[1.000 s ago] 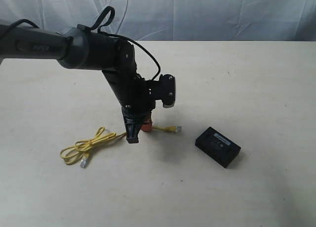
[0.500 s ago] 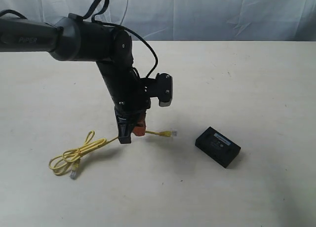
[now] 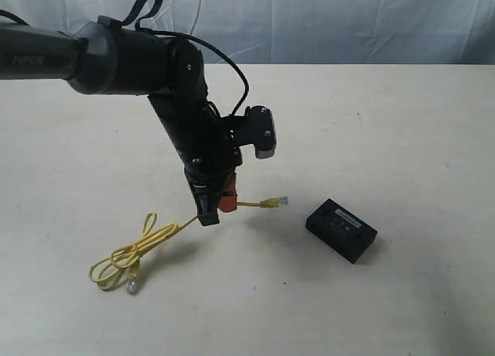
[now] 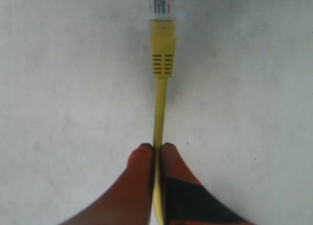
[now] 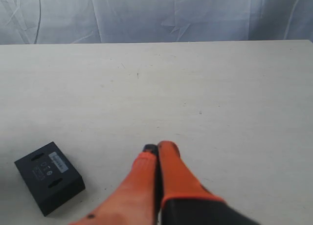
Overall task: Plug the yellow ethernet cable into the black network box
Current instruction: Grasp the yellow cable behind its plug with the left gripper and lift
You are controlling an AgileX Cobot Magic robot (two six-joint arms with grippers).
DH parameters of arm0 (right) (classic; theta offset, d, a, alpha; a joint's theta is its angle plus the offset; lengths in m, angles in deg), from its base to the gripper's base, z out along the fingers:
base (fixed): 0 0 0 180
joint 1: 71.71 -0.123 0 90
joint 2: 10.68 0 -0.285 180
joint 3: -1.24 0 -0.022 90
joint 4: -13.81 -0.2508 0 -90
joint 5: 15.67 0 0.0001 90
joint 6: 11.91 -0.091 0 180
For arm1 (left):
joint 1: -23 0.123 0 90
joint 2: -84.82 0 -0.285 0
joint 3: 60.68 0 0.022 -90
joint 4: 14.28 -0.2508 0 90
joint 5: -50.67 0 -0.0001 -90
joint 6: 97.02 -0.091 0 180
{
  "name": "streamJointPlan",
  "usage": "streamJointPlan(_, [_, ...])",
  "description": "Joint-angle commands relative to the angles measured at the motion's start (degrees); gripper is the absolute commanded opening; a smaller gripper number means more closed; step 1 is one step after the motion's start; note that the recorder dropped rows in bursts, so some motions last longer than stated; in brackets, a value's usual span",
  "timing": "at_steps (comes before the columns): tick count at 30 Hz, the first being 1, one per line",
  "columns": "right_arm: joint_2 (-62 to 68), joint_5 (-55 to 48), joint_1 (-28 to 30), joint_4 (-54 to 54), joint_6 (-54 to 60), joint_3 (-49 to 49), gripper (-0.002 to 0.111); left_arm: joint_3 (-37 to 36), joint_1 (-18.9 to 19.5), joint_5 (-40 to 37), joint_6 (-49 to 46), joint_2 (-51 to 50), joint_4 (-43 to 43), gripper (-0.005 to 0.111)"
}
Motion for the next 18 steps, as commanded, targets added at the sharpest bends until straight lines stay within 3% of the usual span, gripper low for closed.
streamJointPlan(1, [-0.4,0.7,0.2,0.0,0.0,-0.3,-0.001,-3.7,-0.4,2.8,-4.4,3.6,3.7,0.000])
streamJointPlan(8, [-0.4,4.2,0.2,-0.1,0.0,-0.3,-0.001,-7.4,-0.1,3.7,-4.3,4.6,3.3,0.000])
streamJointPlan(18, [-0.4,23.9,0.2,-4.2,0.0,-0.3,-0.001,-7.5,-0.1,3.7,-4.3,4.6,3.7,0.000])
